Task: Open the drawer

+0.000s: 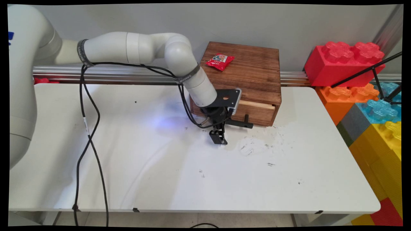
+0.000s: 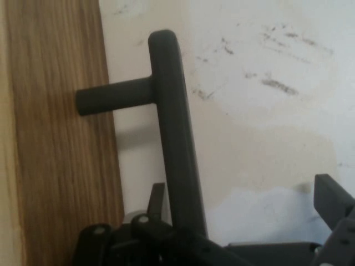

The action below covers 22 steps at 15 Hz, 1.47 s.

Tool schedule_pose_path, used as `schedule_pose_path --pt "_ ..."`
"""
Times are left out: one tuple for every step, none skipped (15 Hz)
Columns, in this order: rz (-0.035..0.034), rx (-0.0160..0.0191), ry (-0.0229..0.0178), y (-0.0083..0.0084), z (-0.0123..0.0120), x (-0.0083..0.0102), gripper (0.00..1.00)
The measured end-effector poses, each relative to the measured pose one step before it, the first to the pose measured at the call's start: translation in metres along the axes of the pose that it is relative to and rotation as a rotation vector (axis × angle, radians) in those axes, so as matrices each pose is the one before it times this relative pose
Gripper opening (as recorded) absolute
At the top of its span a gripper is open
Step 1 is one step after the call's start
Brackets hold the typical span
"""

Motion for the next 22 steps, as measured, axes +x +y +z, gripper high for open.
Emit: schedule_pose_path --pt "0.00017 -0.00069 0.0005 0.00228 0.00024 0.00146 1.0" --pt "0.00037 -0.00096 0.00036 0.00308 0.00006 0.00156 1.0" --pt "-0.00001 -0.00127 -0.00017 0.00298 0.00004 0.00127 1.0" --pt "-0.00151 -0.00122 -0.00029 0.00303 0.00005 0.00121 1.0" --pt "-0.00161 -0.0012 -0.00015 0.00281 -0.00011 0.00092 1.0" --pt "-0.00214 -0.00132 -0.00045 0.00299 -0.00007 0.0008 1.0" --pt "-0.00224 -0.00159 -0.00021 0.00305 -0.00003 0.0009 1.0" --pt "-0.00328 -0.00155 -0.0006 0.00381 -0.00017 0.00084 1.0" --pt "-0.00314 -0.00106 -0.00103 0.00371 -0.00015 0.00083 1.0" --pt "-0.00416 -0.0004 -0.00086 0.00415 -0.00028 0.00094 1.0" --pt "-0.00414 0.00076 -0.00144 0.00396 -0.0003 0.00081 1.0" --pt "-0.00393 0.00168 -0.00195 0.00331 -0.00028 0.00043 1.0" --pt "-0.00362 0.00153 -0.00109 0.00234 -0.0003 0.00029 1.0" --pt "-0.00601 0.00204 -0.00136 0.00376 -0.00049 0.00064 1.0" --pt "-0.00626 0.0016 -0.00095 0.00436 -0.00058 0.00086 1.0" --pt "-0.00531 0.00107 -0.00039 0.00379 -0.00063 0.00076 1.0" --pt "-0.00562 -0.00014 0.00031 0.00493 -0.00092 0.00116 1.0" --pt "-0.00496 -0.00051 0.0003 0.00485 -0.00097 0.0011 1.0" --pt "-0.00472 -0.00069 0.00028 0.0048 -0.00102 0.00095 1.0" --pt "-0.00448 -0.00029 -0.00026 0.0042 -0.00103 0.00035 1.0" --pt "-0.00499 -0.00061 0.00042 0.00453 -0.0011 0.00061 1.0" --pt "-0.00659 -0.00141 0.00034 0.00429 -0.0009 0.00097 1.0"
